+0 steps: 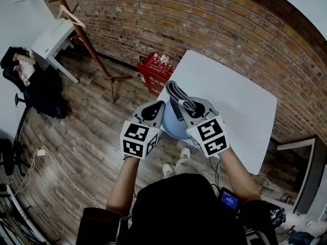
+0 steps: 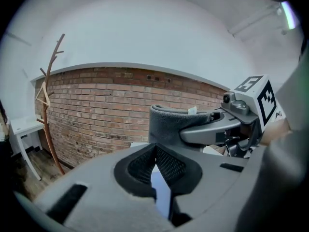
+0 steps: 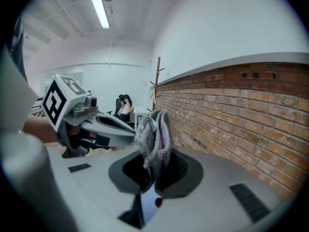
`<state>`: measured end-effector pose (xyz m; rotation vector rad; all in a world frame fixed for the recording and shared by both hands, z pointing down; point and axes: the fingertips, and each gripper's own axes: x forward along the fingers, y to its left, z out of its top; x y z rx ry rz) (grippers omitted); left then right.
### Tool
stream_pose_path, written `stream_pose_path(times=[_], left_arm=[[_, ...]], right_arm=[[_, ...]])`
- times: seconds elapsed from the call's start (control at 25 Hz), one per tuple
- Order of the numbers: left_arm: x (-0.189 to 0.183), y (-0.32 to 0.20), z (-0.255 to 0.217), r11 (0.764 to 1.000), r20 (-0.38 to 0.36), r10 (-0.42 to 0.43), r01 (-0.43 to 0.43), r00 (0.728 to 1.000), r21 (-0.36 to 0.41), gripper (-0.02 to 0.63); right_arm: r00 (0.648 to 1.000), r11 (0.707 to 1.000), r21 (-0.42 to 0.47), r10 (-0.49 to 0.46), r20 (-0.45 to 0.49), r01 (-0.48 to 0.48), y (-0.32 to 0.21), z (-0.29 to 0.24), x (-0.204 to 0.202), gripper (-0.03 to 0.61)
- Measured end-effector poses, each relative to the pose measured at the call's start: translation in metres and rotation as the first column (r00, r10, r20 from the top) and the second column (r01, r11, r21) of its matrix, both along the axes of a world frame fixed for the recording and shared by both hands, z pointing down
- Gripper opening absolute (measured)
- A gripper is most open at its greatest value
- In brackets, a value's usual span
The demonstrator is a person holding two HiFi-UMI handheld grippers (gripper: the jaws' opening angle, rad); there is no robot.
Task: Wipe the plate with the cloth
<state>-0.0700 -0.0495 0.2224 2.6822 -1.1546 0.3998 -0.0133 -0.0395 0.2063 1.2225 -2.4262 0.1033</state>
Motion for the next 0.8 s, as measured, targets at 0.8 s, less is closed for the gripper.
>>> stream_pose_path(times=[0.8], left_arm=[[-0.009,0.035,-0.057,0.99,-0.057,0.018,-0.01,0.998,0.143,0.02]], right_arm=[[0.985,0.984,0.137,0.095,0.148,-0.115,0.031,-0.062,-0.011,0.051]])
